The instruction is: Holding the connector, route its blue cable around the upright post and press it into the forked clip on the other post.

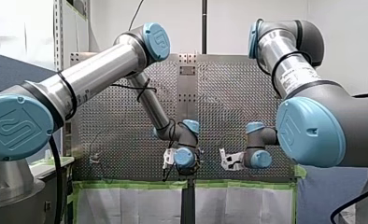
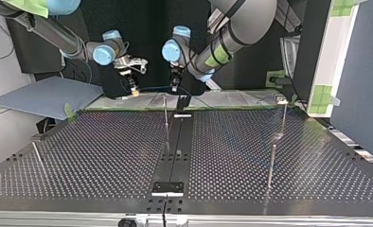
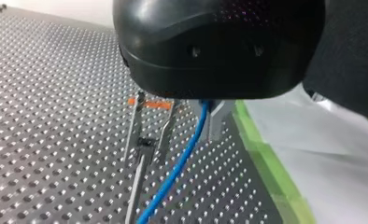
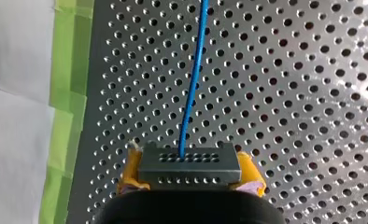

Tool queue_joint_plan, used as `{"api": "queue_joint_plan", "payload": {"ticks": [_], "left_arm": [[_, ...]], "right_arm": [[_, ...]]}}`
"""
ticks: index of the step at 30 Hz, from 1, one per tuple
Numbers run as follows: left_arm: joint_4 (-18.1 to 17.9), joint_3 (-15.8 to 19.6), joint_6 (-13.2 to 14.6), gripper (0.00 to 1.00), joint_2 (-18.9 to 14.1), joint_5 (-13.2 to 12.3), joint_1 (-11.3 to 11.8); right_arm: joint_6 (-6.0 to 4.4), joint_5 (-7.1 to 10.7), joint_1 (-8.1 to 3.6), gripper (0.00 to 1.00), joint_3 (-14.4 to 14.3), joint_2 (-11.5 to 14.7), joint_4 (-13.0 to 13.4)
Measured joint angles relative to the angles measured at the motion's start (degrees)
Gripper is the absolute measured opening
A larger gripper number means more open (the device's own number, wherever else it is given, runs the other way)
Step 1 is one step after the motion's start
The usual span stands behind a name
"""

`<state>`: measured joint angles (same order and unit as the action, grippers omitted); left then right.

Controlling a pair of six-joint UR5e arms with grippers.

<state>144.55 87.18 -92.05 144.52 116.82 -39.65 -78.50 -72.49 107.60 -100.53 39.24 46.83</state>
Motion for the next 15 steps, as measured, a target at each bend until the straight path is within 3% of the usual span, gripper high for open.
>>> {"api": "queue_joint_plan", "payload": {"ticks": [7,15], "left_arm": [[-0.04,-1.34,-1.29,0.0,0.01,0.79,0.65],[0.08,-2.65,-2.43,0.0,0.07,-0.87,1.61]], "right_arm": [[-0.42,0.09,-0.68,0.0,0.76,-0.03,-0.09],[-0.92,0.15,-1.07,0.0,1.47,-0.07,-0.06]]}}
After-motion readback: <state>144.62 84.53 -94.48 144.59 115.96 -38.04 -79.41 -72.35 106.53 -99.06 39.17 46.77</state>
